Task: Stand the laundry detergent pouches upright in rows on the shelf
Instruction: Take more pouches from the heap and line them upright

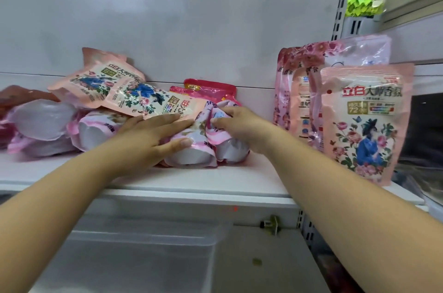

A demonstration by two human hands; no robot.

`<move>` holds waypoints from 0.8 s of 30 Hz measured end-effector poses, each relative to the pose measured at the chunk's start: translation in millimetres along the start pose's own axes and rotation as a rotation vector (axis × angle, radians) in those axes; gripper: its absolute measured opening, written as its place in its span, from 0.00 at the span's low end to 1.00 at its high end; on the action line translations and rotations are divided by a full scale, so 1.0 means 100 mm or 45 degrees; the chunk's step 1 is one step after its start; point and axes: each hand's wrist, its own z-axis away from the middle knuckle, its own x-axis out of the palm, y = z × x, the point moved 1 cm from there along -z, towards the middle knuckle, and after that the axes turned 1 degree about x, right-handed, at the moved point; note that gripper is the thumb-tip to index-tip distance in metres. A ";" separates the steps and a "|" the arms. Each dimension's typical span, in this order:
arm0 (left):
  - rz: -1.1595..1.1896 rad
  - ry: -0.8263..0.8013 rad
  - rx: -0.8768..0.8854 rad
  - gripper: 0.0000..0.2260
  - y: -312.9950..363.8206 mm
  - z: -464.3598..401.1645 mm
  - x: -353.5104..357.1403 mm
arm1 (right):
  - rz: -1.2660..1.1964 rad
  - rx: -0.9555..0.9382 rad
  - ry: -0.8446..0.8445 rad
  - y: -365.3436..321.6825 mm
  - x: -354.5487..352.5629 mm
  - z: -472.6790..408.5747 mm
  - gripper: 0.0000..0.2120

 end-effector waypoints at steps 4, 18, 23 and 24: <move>-0.031 0.038 -0.034 0.33 -0.12 0.06 -0.02 | 0.007 -0.090 -0.079 -0.12 0.14 -0.13 0.11; 0.405 -0.060 -0.285 0.36 0.16 -0.05 -0.35 | -0.538 -0.236 0.661 0.03 -0.08 -0.28 0.12; 1.642 0.107 -0.321 0.31 0.29 -0.52 -0.47 | -0.379 -0.816 0.577 -0.19 0.04 -0.09 0.14; 1.815 0.083 -0.307 0.31 0.30 -0.61 -0.48 | -0.293 -0.864 0.570 -0.21 0.10 -0.09 0.14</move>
